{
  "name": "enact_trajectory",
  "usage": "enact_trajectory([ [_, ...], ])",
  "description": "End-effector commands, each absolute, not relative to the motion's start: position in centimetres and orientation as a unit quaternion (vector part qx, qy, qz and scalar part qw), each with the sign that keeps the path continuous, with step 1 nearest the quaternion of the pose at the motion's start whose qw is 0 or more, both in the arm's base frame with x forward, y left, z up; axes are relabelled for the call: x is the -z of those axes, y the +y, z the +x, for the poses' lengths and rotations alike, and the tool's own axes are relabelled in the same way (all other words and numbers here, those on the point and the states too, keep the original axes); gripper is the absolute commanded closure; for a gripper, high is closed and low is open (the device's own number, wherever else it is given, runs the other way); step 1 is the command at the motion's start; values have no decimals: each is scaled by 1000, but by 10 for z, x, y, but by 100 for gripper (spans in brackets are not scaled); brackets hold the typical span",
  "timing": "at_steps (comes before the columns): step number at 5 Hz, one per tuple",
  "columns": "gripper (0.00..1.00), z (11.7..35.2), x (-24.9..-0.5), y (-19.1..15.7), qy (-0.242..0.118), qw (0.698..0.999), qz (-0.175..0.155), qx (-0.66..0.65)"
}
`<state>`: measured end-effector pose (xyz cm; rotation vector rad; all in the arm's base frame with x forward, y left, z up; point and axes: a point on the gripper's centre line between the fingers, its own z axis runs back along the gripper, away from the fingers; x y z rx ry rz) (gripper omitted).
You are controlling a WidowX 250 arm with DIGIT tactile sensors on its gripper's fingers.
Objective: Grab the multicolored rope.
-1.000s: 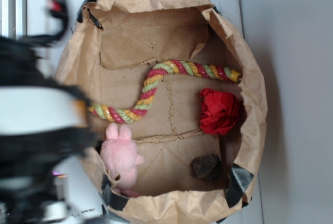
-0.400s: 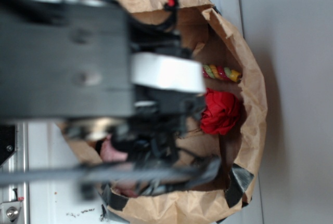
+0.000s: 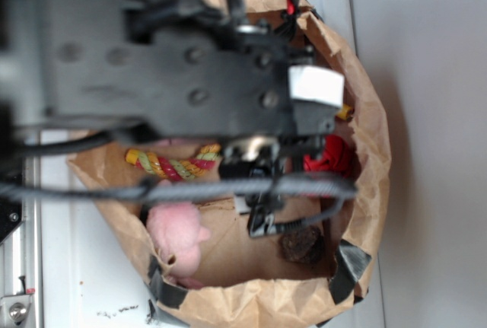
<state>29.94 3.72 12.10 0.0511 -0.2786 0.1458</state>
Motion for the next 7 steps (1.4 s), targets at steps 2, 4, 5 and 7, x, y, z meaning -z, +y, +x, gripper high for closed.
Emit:
enact_trajectory([
  [2, 0, 297, -37, 145, -169, 979, 40, -111],
  [4, 0, 297, -37, 145, -169, 979, 40, -111],
  [5, 0, 297, -37, 145, -169, 979, 40, -111],
  [7, 0, 297, -37, 136, -174, 976, 59, -116],
])
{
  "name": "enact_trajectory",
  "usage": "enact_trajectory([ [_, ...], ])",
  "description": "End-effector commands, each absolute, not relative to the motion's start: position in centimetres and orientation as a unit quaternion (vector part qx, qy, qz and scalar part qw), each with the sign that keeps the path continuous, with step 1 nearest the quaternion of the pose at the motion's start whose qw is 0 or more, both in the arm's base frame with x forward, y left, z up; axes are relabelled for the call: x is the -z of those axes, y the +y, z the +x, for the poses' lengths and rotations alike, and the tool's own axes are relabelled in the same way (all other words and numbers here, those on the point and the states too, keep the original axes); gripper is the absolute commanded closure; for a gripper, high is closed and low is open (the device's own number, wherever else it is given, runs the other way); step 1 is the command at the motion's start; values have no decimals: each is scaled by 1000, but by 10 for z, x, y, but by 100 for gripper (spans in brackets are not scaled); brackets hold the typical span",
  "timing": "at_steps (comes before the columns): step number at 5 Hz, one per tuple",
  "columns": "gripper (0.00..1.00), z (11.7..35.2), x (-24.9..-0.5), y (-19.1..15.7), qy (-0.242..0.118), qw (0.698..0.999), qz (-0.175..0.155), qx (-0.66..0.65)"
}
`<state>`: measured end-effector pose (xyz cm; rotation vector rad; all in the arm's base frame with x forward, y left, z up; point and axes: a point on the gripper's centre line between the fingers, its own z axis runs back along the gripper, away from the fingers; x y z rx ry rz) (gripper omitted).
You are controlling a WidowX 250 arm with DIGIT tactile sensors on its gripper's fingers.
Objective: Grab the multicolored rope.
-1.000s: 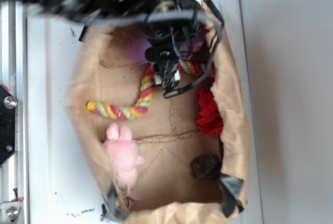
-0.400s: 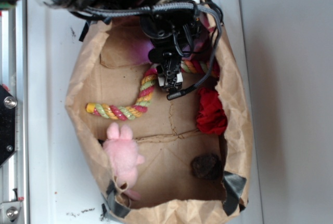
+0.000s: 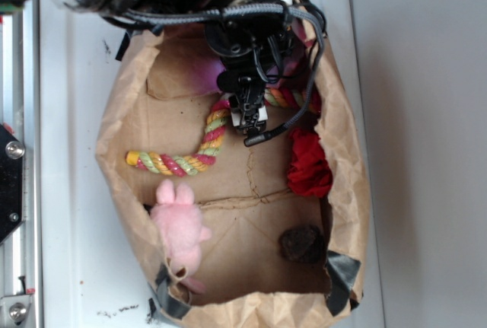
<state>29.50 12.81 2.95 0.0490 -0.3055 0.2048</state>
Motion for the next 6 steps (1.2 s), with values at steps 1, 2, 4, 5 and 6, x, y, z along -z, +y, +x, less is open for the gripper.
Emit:
enact_trajectory([
  [1, 0, 290, -47, 124, -185, 974, 69, -114],
  [2, 0, 281, -59, 118, -190, 974, 59, -108],
  [4, 100, 283, -55, 119, -184, 973, 61, -129],
  [5, 100, 282, -55, 119, -187, 972, 64, -130],
  [6, 100, 279, -53, 118, -187, 972, 69, -123],
])
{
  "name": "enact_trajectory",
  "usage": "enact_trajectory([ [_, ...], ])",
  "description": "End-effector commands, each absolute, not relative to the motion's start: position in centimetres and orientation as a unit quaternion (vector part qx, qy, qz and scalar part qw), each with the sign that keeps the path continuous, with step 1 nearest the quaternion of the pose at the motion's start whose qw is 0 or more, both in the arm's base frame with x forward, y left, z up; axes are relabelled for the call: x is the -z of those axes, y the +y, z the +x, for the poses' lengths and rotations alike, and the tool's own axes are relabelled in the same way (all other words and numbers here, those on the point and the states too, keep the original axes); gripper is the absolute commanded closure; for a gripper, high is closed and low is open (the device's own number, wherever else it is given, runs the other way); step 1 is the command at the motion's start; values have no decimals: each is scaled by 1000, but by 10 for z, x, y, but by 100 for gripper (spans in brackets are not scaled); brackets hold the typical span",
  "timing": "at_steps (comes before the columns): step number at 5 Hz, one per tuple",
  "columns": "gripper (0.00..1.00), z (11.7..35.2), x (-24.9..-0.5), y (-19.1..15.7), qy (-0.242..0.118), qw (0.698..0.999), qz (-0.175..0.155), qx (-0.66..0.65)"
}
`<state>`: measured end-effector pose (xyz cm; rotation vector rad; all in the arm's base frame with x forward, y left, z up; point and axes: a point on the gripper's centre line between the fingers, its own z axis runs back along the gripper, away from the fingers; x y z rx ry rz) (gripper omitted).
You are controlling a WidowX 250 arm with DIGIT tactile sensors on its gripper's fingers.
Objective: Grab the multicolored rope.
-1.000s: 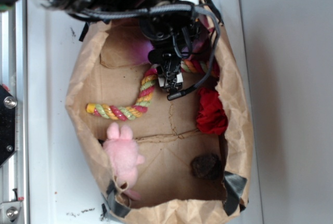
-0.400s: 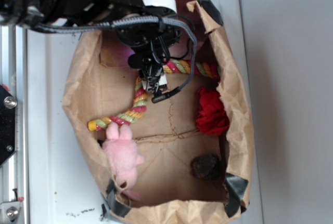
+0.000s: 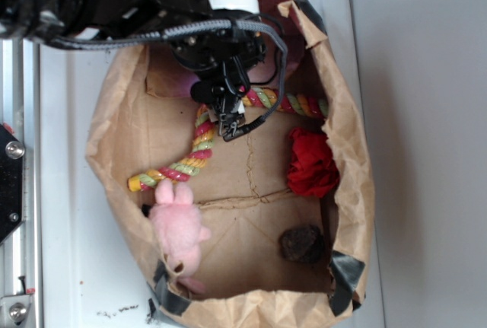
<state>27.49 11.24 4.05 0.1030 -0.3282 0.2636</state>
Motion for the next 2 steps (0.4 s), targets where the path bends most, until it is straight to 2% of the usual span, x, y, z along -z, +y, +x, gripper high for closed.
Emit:
enact_trajectory([
  [1, 100, 274, -58, 116, -188, 974, 62, -106],
  [2, 0, 269, -67, 114, -190, 975, 49, -105],
])
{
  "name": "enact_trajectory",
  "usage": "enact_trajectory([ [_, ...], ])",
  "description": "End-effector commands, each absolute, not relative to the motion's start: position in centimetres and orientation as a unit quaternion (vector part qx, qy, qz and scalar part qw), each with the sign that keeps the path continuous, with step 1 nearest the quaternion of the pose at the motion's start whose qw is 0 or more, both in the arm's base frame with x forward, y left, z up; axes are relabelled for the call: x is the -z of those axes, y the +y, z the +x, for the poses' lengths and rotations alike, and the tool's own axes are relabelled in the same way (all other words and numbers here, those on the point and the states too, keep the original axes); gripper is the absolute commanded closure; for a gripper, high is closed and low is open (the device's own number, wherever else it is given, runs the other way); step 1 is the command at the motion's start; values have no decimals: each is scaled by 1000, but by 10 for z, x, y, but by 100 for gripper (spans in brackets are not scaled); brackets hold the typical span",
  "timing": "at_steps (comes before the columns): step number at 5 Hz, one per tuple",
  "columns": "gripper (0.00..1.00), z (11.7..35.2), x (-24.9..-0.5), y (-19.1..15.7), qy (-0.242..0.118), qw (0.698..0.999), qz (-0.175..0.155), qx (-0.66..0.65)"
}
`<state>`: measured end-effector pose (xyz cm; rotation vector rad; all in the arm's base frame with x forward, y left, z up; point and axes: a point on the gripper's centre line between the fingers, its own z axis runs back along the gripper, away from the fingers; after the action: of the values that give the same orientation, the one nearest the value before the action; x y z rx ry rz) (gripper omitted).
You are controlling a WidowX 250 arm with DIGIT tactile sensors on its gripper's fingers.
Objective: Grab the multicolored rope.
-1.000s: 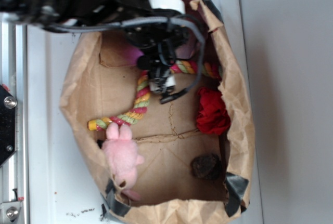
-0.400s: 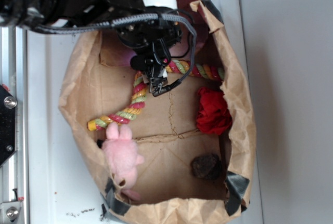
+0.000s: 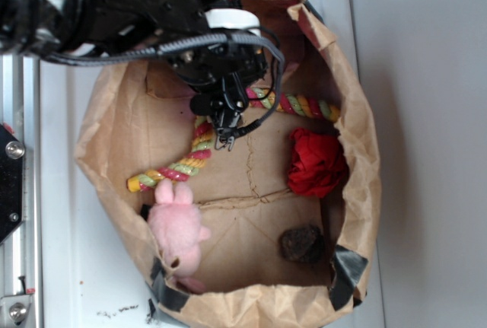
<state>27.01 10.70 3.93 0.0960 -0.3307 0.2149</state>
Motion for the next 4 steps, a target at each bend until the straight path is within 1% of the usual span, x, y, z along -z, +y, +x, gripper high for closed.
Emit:
enact_trajectory([
  [1, 0, 267, -78, 111, -184, 976, 36, -106],
  [2, 0, 270, -83, 108, -184, 976, 34, -109],
  [4, 0, 276, -73, 87, -187, 977, 46, -91],
])
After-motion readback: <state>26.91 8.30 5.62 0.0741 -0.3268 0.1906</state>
